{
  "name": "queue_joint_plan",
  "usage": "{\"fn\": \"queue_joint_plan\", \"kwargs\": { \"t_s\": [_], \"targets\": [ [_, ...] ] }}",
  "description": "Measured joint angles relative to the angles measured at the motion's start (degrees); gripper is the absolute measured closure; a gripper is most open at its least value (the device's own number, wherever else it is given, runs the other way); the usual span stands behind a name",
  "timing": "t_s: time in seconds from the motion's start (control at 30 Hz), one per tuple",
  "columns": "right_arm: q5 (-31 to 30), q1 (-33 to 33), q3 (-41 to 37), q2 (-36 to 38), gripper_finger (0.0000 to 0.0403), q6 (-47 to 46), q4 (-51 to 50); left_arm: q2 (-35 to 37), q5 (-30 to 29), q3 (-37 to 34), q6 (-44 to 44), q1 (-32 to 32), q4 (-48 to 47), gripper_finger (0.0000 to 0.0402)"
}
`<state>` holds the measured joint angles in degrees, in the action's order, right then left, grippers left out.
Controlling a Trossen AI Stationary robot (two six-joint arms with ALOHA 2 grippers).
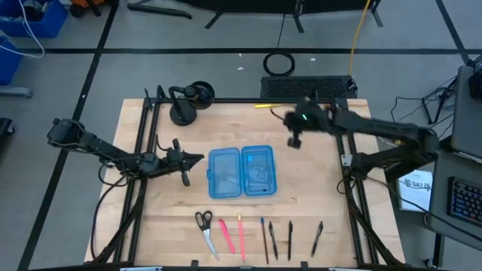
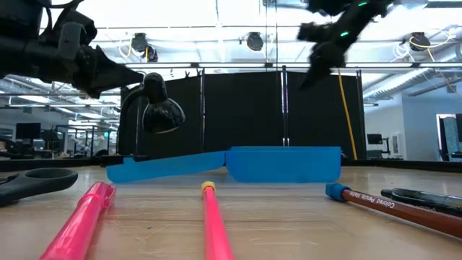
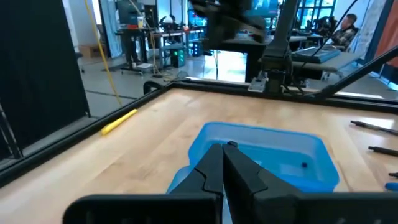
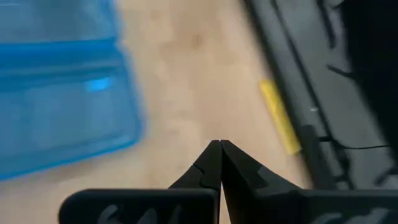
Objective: Pick & place school supplies into a supply box
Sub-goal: Put the yellow pen into the blue supply box
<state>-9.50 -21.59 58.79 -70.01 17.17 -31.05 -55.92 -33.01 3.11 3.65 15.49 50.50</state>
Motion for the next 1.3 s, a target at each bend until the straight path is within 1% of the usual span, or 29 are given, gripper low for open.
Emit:
{"fn": "queue_joint_plan", "kwargs": {
  "t_s": [0.13, 0.23, 0.33, 0.5, 0.63, 0.77, 0.83, 0.87, 0.93, 1.0, 1.1, 1.17, 1.23, 1.3],
  "targets": [
    [6.6, -6.8, 8.9, -10.8, 0.0403, 7.0, -1.2, 0.0, 0.1, 0.0, 1.8, 0.0, -1.8, 0.0395],
    [6.4, -11.2, 15.0, -17.3, 0.0403, 11.5, 1.4, 0.0, 0.0, 0.0, 3.1, 0.0, -4.6, 0.0398],
    [6.4, -15.3, 18.4, -23.0, 0.0403, 15.2, 3.7, 0.0, -0.2, 0.0, 2.3, -0.1, -5.4, 0.0388],
    [6.4, -20.9, 20.4, -29.8, 0.0403, 19.2, 13.5, 0.0, -0.4, 0.0, 2.0, -0.2, -5.3, 0.0375],
    [6.7, -24.7, 20.3, -35.0, 0.0403, 21.8, 19.3, 0.0, -0.1, 0.0, -0.5, -0.2, -5.4, 0.0384],
    [6.7, -27.3, 20.4, -39.6, 0.0403, 26.6, 20.9, 0.0, -0.1, 0.0, -0.8, -0.2, -5.8, 0.0398],
    [7.1, -28.0, 20.3, -41.3, 0.0403, 28.0, 18.2, 0.0, -0.1, 0.0, -0.8, -0.2, -5.8, 0.0397],
    [8.6, -28.3, 20.3, -41.7, 0.0403, 28.9, 17.2, 0.0, -0.1, 0.0, -1.0, -0.2, -5.8, 0.0393],
    [13.4, -28.7, 20.3, -42.1, 0.0403, 30.5, 15.8, 0.0, 0.0, 0.0, -2.4, -0.2, -5.8, 0.0383],
    [16.1, -28.8, 20.3, -42.5, 0.0403, 30.4, 16.7, 0.0, -0.1, 0.0, -4.1, -0.2, -5.8, 0.0374],
    [17.5, -28.8, 20.3, -42.5, 0.0403, 26.9, 19.8, 0.0, -0.1, 0.0, -5.7, -0.2, -5.8, 0.0366],
    [20.0, -29.2, 20.4, -42.4, 0.0403, 23.2, 21.9, 0.0, -0.1, 0.0, -6.3, -0.2, -5.8, 0.0366],
    [22.7, -29.5, 20.4, -42.4, 0.0403, 20.7, 21.7, 0.0, -0.1, 0.0, -6.4, -0.2, -5.9, 0.0368],
    [23.0, -29.5, 20.4, -42.4, 0.0403, 19.2, 21.3, 0.0, -0.2, 0.0, -6.4, -0.2, -6.0, 0.0372]
  ]
}}
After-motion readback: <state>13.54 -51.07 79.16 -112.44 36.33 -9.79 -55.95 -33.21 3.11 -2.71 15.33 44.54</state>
